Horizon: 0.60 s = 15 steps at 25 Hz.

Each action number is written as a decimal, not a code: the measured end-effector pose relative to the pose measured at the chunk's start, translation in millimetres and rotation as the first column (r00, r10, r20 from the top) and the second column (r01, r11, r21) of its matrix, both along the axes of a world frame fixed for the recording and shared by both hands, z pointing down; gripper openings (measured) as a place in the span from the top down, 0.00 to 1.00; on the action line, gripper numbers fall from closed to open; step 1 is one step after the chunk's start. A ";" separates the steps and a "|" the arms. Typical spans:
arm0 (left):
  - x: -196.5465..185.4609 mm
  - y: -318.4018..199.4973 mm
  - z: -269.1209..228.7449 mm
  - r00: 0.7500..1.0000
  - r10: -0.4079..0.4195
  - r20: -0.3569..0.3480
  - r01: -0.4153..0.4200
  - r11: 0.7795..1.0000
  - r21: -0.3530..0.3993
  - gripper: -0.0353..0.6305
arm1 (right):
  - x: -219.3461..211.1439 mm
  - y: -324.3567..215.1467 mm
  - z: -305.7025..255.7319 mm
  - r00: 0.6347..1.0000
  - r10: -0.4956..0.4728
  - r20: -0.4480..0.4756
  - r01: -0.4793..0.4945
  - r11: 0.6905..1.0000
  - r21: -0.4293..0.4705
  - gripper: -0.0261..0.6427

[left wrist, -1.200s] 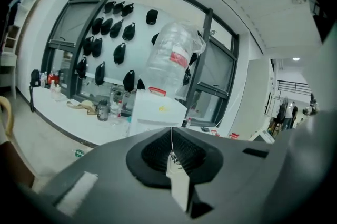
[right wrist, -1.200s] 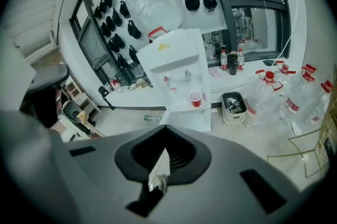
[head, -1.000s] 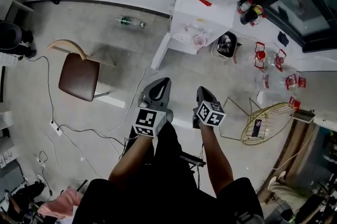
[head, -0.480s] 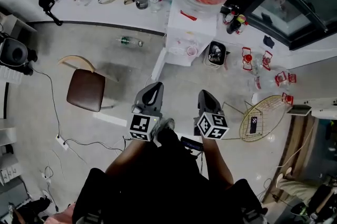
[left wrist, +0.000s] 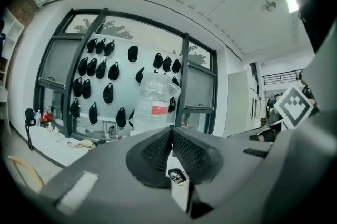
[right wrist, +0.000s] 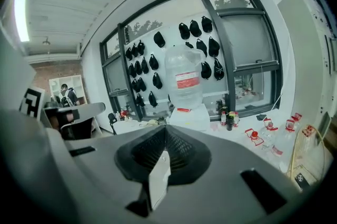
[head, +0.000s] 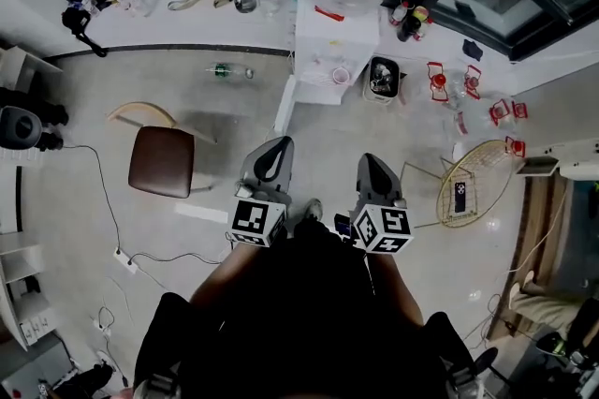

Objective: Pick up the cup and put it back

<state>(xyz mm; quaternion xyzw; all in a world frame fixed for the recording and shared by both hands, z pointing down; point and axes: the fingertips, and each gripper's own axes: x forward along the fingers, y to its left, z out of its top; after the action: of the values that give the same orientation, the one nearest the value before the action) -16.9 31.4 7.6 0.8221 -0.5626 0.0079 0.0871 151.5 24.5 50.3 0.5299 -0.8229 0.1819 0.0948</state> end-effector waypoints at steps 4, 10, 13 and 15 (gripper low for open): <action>-1.2 -0.4 -1.5 1.000 0.016 0.006 -0.016 1.000 0.009 0.93 | 1.4 -2.2 -4.4 1.000 0.016 -0.006 -0.016 1.000 0.016 0.97; -0.2 -2.1 -7.4 0.999 0.030 0.011 -0.030 0.999 0.030 0.93 | 5.7 -1.5 -6.2 0.999 0.034 -0.017 -0.033 0.999 0.026 0.97; -0.1 -3.6 -7.5 0.999 0.035 0.011 -0.035 0.999 0.030 0.93 | 5.3 -0.8 -5.7 0.999 0.034 -0.019 -0.034 0.999 0.025 0.97; -1.9 -3.7 -6.8 0.999 0.036 0.012 -0.036 0.999 0.029 0.93 | 3.9 0.1 -5.8 0.999 0.035 -0.020 -0.035 0.999 0.025 0.97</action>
<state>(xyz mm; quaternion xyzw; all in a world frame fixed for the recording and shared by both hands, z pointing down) -18.8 27.7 0.8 0.8332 -0.5483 0.0061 0.0716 155.5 24.6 44.5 0.5470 -0.8147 0.1682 0.0936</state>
